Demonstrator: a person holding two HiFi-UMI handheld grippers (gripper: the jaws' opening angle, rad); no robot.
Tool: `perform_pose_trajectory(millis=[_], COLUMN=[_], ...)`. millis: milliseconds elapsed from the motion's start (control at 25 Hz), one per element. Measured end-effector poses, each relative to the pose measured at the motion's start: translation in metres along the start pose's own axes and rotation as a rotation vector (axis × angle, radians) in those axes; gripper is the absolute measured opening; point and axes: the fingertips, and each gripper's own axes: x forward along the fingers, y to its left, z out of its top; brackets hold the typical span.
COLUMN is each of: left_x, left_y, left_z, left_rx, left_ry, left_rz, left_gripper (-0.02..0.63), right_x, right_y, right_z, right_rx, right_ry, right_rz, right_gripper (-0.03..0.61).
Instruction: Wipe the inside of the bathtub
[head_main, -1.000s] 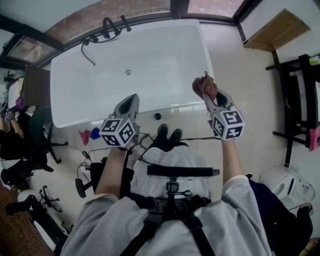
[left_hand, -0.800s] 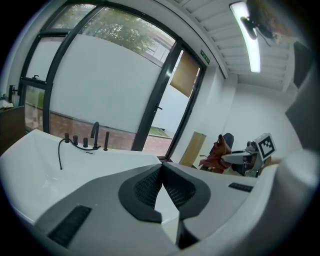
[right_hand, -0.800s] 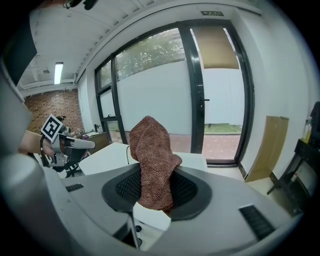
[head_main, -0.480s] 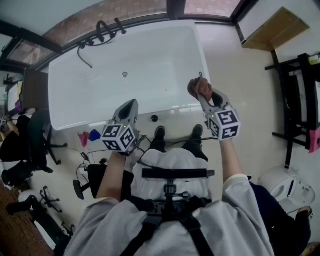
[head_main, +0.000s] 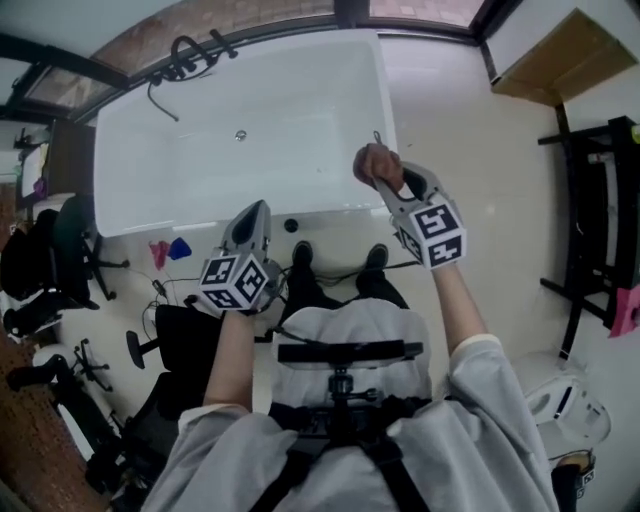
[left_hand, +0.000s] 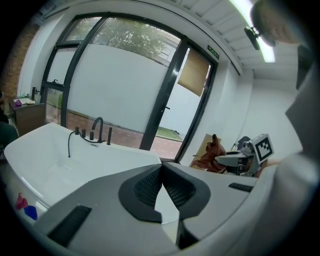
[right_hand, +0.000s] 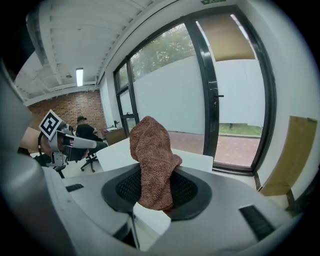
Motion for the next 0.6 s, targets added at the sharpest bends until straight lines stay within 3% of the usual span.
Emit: perform_pose_trajectory(millis=[280, 440, 600], left_x=[-0.001, 0.011, 0.034], left_y=[-0.013, 0.001, 0.030], left_z=[-0.013, -0.021, -0.024], left_rx=[0.016, 0.056, 0.030], left_ry=[0.000, 0.029, 0.051], left_rz=[0.072, 0.084, 0.081], left_gripper=[0.008, 0.008, 0.008], right_x=[0.029, 0.060, 0.098], right_y=[-0.021, -0.023, -0.010], right_z=[-0.014, -0.017, -0.023], right_rx=[-0.099, -0.176, -0.247], right_ry=[0.067, 0.125, 0.187], right_rz=[0.085, 0.097, 0.129], right_gripper=[0.141, 0.141, 0.141])
